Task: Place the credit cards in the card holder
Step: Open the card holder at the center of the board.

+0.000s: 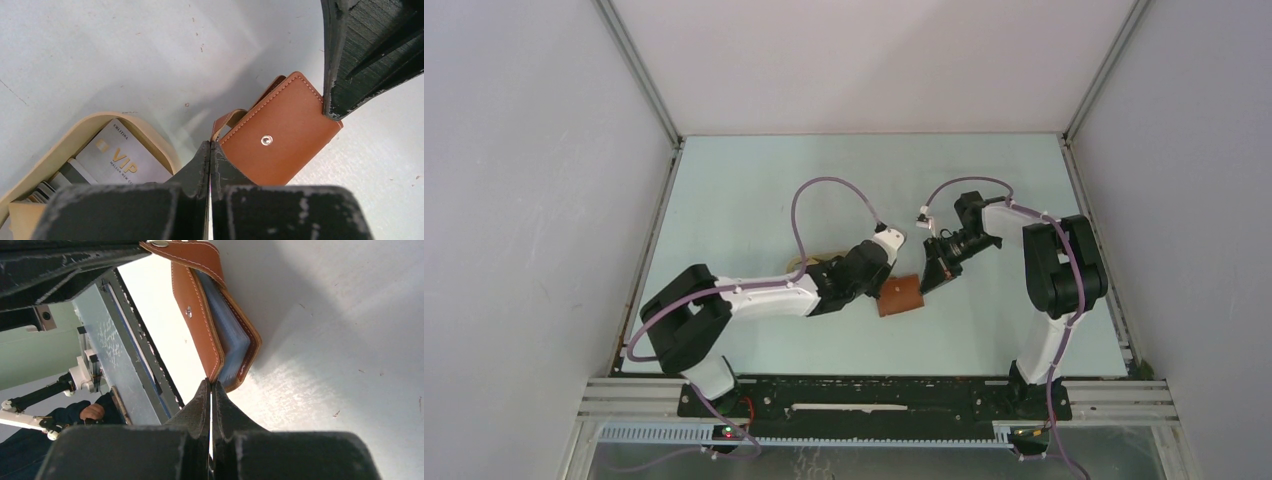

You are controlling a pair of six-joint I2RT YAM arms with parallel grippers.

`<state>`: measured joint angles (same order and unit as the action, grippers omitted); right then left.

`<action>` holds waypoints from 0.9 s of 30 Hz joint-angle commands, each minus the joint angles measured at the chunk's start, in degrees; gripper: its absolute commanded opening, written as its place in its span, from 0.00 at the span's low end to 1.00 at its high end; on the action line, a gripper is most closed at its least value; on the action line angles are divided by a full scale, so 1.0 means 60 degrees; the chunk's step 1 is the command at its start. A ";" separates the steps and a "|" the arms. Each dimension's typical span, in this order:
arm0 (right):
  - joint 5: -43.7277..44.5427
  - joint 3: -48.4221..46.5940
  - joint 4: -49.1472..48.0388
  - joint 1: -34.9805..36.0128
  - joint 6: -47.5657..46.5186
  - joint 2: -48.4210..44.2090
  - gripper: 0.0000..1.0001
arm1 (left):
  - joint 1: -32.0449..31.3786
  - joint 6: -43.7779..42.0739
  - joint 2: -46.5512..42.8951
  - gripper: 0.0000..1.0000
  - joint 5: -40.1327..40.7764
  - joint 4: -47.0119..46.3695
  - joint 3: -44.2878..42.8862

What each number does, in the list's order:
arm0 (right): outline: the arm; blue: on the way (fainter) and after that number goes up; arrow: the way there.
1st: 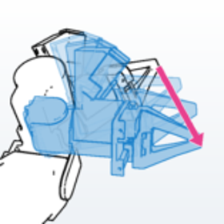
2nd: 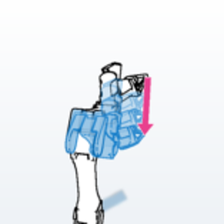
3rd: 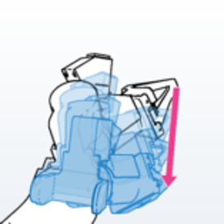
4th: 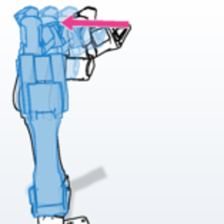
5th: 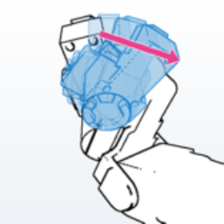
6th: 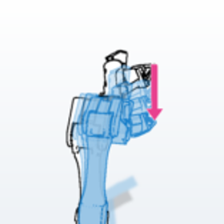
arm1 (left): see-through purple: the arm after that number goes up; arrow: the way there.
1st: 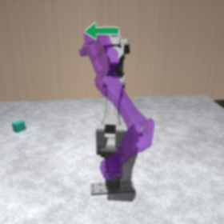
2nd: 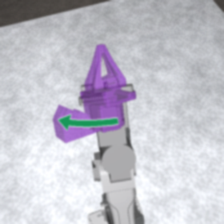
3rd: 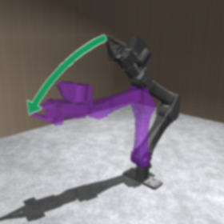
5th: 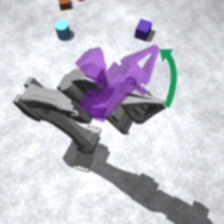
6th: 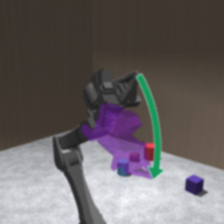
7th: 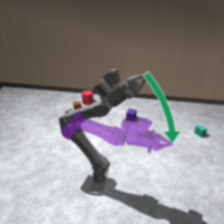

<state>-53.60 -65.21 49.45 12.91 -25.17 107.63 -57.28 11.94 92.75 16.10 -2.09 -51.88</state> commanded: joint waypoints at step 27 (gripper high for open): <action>-0.1564 0.0665 0.0054 -0.1975 0.0317 -0.1995 0.67 | 0.1815 0.4774 -0.0888 0.00 -0.6671 -0.2112 0.0341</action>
<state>-56.55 -63.31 49.52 -1.28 -26.17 96.51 -46.52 36.29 87.05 -19.68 -10.24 -49.45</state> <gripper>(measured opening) 0.631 0.004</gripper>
